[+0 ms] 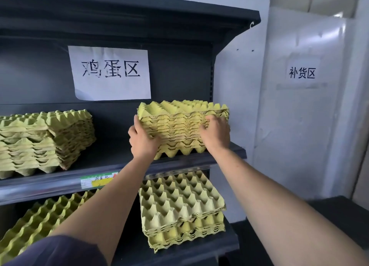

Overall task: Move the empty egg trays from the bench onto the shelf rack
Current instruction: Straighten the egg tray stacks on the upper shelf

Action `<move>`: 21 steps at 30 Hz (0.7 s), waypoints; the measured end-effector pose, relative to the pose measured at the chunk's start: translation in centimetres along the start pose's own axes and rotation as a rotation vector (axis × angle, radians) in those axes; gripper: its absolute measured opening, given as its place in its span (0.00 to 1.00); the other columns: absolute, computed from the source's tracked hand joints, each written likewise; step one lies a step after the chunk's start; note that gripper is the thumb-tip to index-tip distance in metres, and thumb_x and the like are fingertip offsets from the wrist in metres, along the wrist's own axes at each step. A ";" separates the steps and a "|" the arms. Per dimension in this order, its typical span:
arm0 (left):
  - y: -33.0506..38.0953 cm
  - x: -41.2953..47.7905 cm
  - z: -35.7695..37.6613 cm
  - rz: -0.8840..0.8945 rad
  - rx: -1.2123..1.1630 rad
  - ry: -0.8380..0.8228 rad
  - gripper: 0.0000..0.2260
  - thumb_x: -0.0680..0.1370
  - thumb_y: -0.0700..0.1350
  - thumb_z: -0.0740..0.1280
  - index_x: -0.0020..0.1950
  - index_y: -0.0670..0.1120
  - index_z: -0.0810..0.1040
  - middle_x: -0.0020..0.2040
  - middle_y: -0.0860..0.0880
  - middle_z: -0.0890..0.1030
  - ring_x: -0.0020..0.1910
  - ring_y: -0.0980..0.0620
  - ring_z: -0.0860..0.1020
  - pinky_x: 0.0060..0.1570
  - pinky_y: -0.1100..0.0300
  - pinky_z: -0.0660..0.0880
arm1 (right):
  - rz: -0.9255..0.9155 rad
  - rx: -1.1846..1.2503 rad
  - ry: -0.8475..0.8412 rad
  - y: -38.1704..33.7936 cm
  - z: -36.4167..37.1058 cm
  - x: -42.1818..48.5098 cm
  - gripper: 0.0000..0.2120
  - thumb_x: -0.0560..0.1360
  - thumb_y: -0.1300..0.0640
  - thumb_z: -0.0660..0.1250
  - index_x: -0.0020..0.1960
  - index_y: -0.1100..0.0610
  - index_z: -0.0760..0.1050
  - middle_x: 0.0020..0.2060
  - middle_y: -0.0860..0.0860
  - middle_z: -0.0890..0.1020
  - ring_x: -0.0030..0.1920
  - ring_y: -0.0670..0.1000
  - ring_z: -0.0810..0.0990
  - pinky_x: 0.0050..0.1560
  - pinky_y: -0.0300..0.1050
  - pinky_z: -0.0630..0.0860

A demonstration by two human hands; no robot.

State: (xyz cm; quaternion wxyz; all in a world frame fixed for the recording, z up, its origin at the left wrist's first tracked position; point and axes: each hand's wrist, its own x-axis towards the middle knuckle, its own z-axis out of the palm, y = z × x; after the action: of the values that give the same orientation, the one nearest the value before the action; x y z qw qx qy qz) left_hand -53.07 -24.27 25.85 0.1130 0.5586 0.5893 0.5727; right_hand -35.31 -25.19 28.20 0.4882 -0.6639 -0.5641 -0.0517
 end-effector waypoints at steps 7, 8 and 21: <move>1.5 -0.2 1.0 0.547 0.646 0.111 0.36 0.74 0.52 0.67 0.76 0.53 0.50 0.76 0.42 0.49 0.76 0.43 0.45 0.71 0.44 0.42 | -0.360 -0.315 -0.023 1.2 -0.3 2.1 0.27 0.74 0.47 0.67 0.71 0.46 0.64 0.75 0.52 0.58 0.74 0.60 0.55 0.68 0.63 0.62; 1.9 -0.1 1.3 0.616 0.739 0.080 0.36 0.75 0.55 0.65 0.76 0.54 0.48 0.77 0.43 0.48 0.76 0.44 0.43 0.71 0.44 0.39 | -0.377 -0.350 -0.083 1.4 -0.2 2.6 0.30 0.75 0.45 0.66 0.73 0.44 0.60 0.76 0.51 0.54 0.75 0.59 0.50 0.69 0.67 0.56; 2.3 -0.1 2.5 0.663 0.924 0.049 0.36 0.74 0.58 0.67 0.76 0.55 0.52 0.71 0.44 0.65 0.75 0.43 0.51 0.71 0.43 0.39 | -0.469 -0.322 -0.058 2.2 1.0 3.3 0.26 0.71 0.43 0.70 0.66 0.49 0.68 0.70 0.53 0.64 0.68 0.59 0.64 0.65 0.66 0.63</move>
State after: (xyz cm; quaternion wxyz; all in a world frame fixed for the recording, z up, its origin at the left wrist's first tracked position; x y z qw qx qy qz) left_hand -49.89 -23.59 26.80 -0.3425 0.6917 0.5742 0.2731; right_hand -32.89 -21.92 28.38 0.3349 -0.5853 -0.7007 -0.2330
